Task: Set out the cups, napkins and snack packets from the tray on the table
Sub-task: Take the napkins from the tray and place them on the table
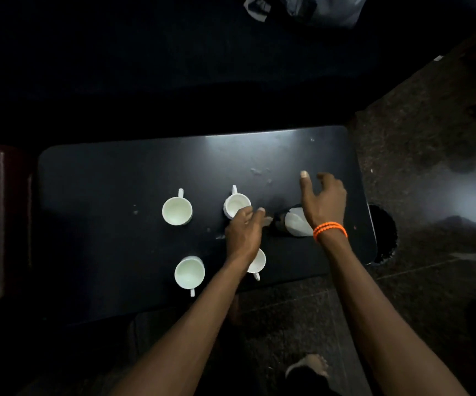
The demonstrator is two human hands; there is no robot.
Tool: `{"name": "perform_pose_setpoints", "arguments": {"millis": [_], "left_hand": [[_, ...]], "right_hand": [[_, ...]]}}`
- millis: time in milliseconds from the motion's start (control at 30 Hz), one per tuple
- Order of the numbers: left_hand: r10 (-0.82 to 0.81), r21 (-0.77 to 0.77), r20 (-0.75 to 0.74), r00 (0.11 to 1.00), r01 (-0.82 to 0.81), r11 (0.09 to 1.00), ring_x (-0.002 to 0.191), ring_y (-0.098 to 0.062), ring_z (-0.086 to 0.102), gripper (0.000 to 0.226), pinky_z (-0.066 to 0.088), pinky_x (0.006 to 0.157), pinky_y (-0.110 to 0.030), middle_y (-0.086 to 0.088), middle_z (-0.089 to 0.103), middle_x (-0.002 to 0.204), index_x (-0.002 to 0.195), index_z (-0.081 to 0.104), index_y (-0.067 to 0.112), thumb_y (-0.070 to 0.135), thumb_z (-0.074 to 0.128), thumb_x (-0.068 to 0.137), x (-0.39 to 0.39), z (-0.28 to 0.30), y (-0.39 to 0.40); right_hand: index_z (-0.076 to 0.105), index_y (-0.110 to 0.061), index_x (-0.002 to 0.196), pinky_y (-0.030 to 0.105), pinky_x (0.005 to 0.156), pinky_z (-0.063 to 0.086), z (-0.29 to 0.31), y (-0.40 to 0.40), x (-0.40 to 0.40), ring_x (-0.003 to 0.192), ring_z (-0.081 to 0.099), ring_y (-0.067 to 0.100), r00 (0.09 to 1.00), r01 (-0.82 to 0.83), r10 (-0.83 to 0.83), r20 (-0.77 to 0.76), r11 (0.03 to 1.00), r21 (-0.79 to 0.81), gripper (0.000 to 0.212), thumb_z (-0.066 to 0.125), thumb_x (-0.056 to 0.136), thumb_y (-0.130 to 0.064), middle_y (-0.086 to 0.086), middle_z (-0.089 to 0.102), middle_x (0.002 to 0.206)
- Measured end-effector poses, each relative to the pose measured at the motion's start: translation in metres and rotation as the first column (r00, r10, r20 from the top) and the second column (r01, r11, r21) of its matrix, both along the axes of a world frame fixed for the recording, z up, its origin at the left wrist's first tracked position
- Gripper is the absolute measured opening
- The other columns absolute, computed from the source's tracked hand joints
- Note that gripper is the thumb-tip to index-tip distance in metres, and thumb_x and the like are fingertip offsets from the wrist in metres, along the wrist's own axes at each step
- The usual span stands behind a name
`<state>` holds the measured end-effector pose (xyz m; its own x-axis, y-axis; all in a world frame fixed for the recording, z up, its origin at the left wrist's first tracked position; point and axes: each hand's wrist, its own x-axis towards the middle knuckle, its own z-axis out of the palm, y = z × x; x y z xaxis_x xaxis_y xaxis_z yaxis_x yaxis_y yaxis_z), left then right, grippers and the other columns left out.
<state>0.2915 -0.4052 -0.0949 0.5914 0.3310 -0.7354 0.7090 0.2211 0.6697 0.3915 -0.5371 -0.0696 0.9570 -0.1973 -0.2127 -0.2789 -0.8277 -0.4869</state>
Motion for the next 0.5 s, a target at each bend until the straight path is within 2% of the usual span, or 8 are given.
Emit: {"name": "perform_pose_setpoints", "arguments": {"millis": [100, 200, 367, 500], "left_hand": [[0.131, -0.009, 0.068, 0.989, -0.131, 0.991, 0.104, -0.026, 0.073, 0.02, 0.058, 0.099, -0.049, -0.002, 0.077, 0.099, 0.1, 0.077, 0.021, 0.034, 0.064, 0.093, -0.004, 0.003, 0.036], [0.25, -0.015, 0.12, 0.961, -0.25, 0.968, 0.096, -0.025, 0.074, 0.012, 0.06, 0.095, -0.047, 0.004, 0.075, 0.087, 0.084, 0.074, 0.028, 0.029, 0.064, 0.091, -0.009, 0.007, 0.081], [0.431, 0.037, 0.193, 0.882, -0.445, 0.895, 0.097, -0.027, 0.074, 0.009, 0.06, 0.087, -0.041, -0.007, 0.076, 0.094, 0.087, 0.071, 0.03, 0.034, 0.064, 0.09, -0.03, 0.012, 0.188], [0.541, 0.105, 0.254, 0.802, -0.579, 0.808, 0.091, -0.018, 0.071, 0.011, 0.058, 0.074, -0.029, -0.001, 0.073, 0.091, 0.095, 0.069, 0.028, 0.023, 0.061, 0.099, -0.068, 0.01, 0.279]], "right_hand": [[0.061, -0.008, 0.129, 0.048, 0.105, 0.044, 0.002, 0.045, -0.001, 0.124, 0.053, 0.036, 0.987, -0.159, 0.159, 0.016, 0.987, 0.011, 0.058, 0.057, 0.094, -0.054, 0.02, 0.061, 0.13], [0.062, -0.006, 0.129, 0.04, 0.107, 0.042, -0.001, 0.1, -0.01, 0.125, 0.053, 0.034, 0.953, -0.304, 0.304, 0.011, 0.952, 0.041, 0.055, 0.063, 0.094, -0.048, 0.018, 0.061, 0.13], [0.061, -0.007, 0.131, 0.04, 0.105, 0.041, -0.003, 0.211, -0.033, 0.124, 0.053, 0.035, 0.845, -0.531, 0.535, -0.013, 0.842, 0.098, 0.056, 0.063, 0.093, -0.049, 0.018, 0.061, 0.129], [0.061, -0.008, 0.13, 0.04, 0.104, 0.043, -0.003, 0.294, -0.054, 0.124, 0.054, 0.033, 0.725, -0.682, 0.688, -0.016, 0.721, 0.122, 0.056, 0.061, 0.093, -0.051, 0.017, 0.062, 0.128]]}}
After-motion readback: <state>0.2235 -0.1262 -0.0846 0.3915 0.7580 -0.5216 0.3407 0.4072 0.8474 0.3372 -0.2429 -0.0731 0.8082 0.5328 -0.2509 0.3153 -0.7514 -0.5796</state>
